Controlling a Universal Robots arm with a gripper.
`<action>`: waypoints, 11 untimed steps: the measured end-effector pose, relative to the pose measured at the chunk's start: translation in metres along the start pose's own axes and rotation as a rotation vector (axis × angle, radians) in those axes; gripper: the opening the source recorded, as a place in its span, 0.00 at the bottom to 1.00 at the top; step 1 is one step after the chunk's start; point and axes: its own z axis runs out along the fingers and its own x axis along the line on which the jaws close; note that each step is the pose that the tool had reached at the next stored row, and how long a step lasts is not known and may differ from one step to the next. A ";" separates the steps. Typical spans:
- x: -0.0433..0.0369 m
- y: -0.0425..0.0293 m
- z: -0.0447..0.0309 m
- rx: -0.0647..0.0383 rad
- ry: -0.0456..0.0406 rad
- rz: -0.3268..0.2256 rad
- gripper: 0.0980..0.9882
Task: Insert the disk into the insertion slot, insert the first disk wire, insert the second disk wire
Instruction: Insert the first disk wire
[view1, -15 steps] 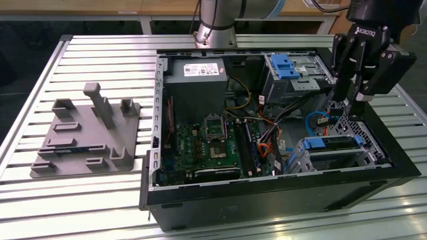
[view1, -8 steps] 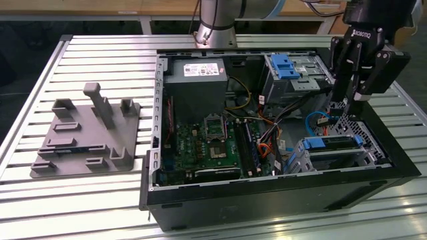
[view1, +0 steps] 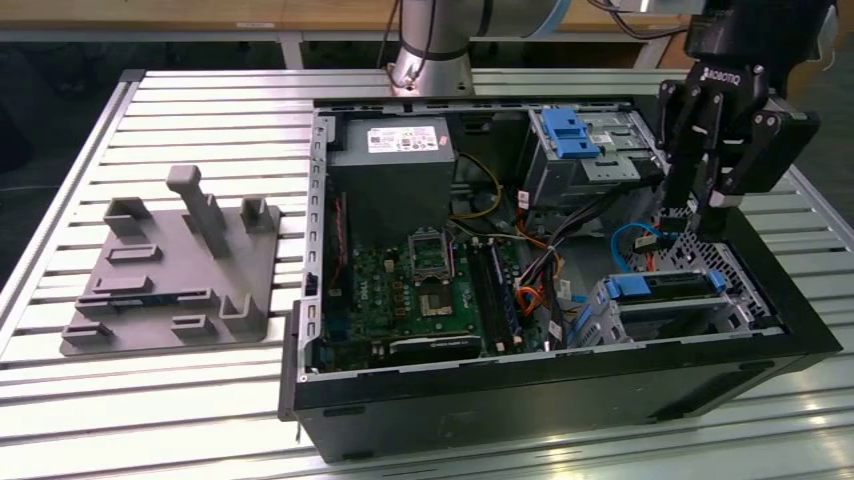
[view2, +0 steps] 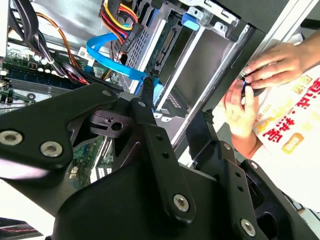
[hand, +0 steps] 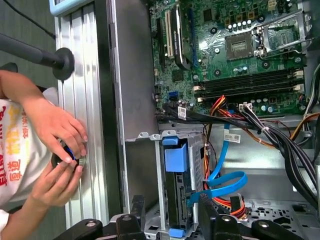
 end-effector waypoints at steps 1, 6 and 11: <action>0.0000 0.0000 0.0000 0.000 -0.0001 0.000 0.50; -0.0009 -0.0008 0.0000 0.000 -0.0005 0.000 0.50; -0.0041 -0.0137 -0.0002 0.000 -0.0002 0.000 0.50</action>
